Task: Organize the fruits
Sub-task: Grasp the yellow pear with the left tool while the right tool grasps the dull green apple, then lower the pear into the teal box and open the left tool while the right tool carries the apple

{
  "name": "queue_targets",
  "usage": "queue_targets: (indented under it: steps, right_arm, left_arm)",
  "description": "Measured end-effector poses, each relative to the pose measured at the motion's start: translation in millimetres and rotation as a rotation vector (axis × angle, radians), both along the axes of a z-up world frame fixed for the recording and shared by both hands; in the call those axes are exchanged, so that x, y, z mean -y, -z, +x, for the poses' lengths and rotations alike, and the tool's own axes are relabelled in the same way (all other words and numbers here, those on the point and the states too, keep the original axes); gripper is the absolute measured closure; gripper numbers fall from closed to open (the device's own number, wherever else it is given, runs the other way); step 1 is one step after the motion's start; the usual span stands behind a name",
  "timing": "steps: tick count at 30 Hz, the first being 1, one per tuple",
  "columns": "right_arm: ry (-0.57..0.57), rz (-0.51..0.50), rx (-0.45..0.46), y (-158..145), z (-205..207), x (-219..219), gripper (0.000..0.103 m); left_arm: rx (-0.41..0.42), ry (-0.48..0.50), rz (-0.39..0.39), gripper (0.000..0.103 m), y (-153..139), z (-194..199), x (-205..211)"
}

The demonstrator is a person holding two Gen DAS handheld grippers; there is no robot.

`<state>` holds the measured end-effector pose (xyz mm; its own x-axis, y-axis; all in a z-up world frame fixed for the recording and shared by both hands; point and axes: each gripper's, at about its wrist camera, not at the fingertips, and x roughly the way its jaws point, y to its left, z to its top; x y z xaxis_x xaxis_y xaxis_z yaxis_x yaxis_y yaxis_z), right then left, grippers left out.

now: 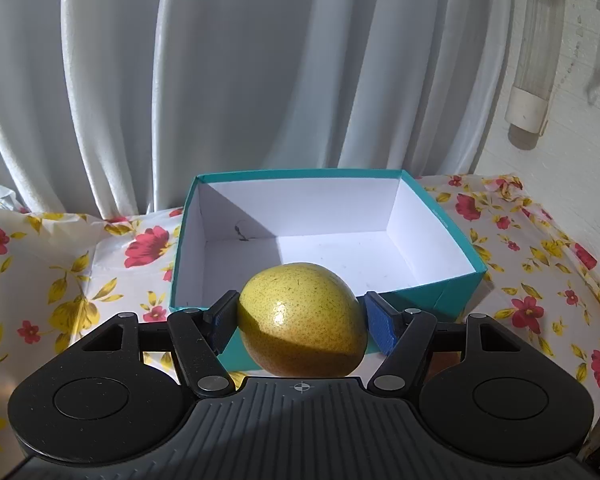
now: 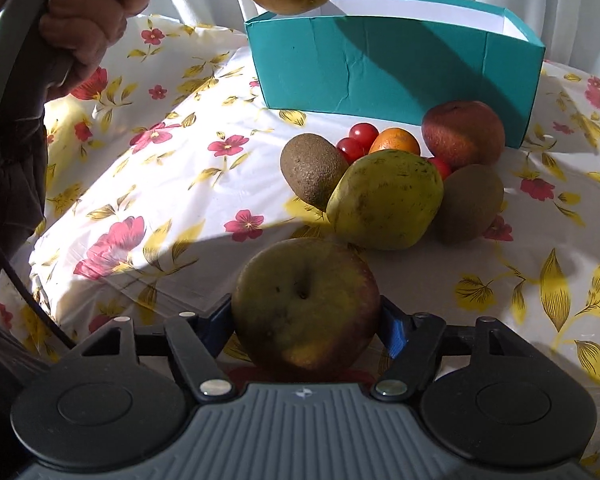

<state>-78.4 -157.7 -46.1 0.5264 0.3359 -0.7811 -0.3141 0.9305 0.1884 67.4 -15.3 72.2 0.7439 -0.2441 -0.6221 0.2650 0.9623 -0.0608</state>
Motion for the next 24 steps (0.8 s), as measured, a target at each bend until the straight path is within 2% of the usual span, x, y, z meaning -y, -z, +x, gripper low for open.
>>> queue_targets:
  steps: [7,12,24]
  right_arm:
    - [0.080,0.011,0.107,-29.7,5.9,19.9,0.031]
    - [0.146,0.006,0.183,-48.0,14.4,35.6,0.031]
    - [0.346,-0.010,0.278,-73.2,23.4,78.9,0.031]
  left_arm:
    - [0.026,-0.024,0.006,0.031,-9.4,13.6,3.2]
    - [0.049,-0.039,0.024,0.031,-11.9,39.0,15.8]
    - [-0.044,-0.104,0.127,0.031,39.6,122.0,48.3]
